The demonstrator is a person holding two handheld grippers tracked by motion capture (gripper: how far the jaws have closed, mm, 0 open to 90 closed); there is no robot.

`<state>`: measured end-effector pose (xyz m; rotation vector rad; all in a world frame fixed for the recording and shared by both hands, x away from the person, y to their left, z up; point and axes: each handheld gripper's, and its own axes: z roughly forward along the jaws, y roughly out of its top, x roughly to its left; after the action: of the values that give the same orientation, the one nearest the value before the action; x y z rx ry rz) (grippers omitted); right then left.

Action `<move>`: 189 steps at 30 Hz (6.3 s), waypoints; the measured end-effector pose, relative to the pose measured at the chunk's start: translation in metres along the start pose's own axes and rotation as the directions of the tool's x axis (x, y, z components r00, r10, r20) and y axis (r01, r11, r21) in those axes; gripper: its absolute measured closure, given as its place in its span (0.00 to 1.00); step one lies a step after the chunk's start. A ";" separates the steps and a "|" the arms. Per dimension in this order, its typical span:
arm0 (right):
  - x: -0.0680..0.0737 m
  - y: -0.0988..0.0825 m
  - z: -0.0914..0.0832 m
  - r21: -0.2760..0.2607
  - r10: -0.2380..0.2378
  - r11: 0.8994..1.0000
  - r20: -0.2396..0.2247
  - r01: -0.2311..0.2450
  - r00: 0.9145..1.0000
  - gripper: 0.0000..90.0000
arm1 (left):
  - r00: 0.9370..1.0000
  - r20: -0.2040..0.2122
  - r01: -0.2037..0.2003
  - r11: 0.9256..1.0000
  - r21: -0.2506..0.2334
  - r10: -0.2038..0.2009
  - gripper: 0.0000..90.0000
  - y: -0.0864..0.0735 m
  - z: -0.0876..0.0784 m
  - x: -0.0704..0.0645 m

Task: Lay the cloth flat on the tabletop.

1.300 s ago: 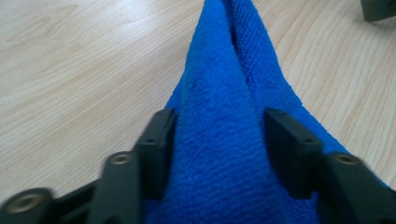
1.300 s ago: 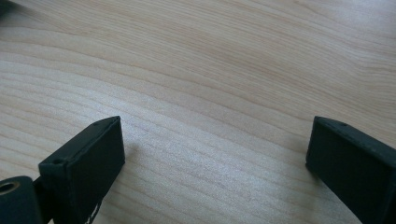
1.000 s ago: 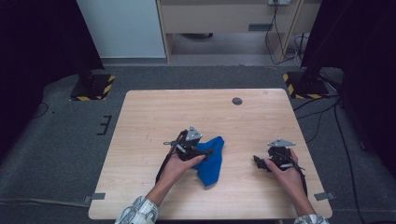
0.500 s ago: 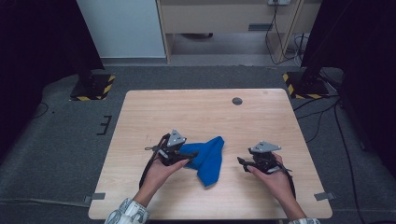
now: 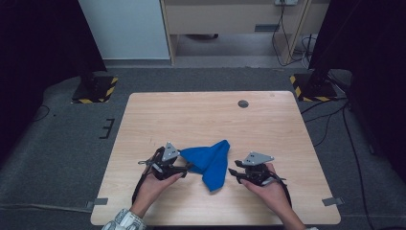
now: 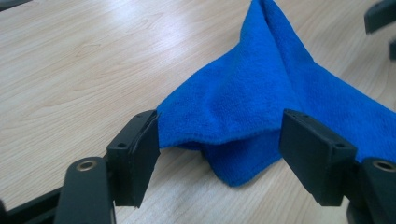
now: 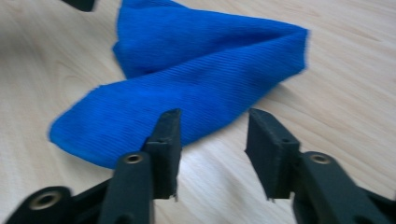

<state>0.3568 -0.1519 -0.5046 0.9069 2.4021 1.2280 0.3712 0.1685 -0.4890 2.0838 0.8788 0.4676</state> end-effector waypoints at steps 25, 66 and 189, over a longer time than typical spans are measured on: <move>0.047 0.002 0.049 0.097 -0.089 0.991 -0.051 0.094 0.995 0.43 | 0.997 0.054 -0.068 0.990 0.120 0.062 0.51 -0.002 0.040 -0.013; -0.041 -0.010 0.011 0.023 0.142 0.989 0.095 -0.145 0.985 0.86 | 0.996 -0.025 0.090 0.987 0.131 -0.087 0.93 -0.016 0.027 0.038; -0.070 -0.018 -0.010 0.035 0.193 0.977 0.279 -0.211 0.941 0.75 | 0.990 0.102 -0.099 0.994 0.049 0.093 0.73 0.004 0.038 -0.029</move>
<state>0.3976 -0.2114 -0.5145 1.2804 2.1812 1.0154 0.3752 0.1253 -0.5091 2.1867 0.7432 0.3907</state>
